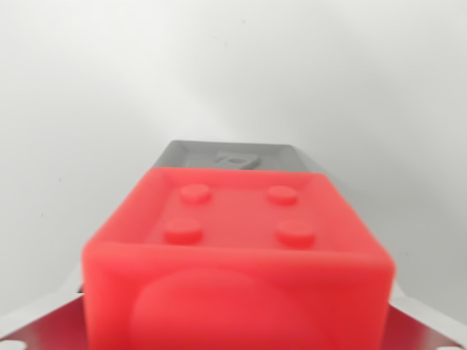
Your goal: Destack cube
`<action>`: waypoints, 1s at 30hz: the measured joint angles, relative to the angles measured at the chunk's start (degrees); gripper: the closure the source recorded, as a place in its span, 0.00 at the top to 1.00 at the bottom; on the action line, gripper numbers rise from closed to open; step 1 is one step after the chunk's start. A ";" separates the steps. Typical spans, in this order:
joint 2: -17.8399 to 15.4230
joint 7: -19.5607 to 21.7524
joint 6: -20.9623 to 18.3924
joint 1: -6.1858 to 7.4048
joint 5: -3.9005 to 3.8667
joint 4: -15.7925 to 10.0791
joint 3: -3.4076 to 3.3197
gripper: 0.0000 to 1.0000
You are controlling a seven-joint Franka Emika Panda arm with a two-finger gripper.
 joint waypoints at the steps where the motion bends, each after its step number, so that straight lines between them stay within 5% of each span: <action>1: 0.00 0.00 0.00 0.00 0.00 0.00 0.00 0.00; 30: -1.09 0.00 -0.91 0.00 0.00 -0.08 0.00 0.00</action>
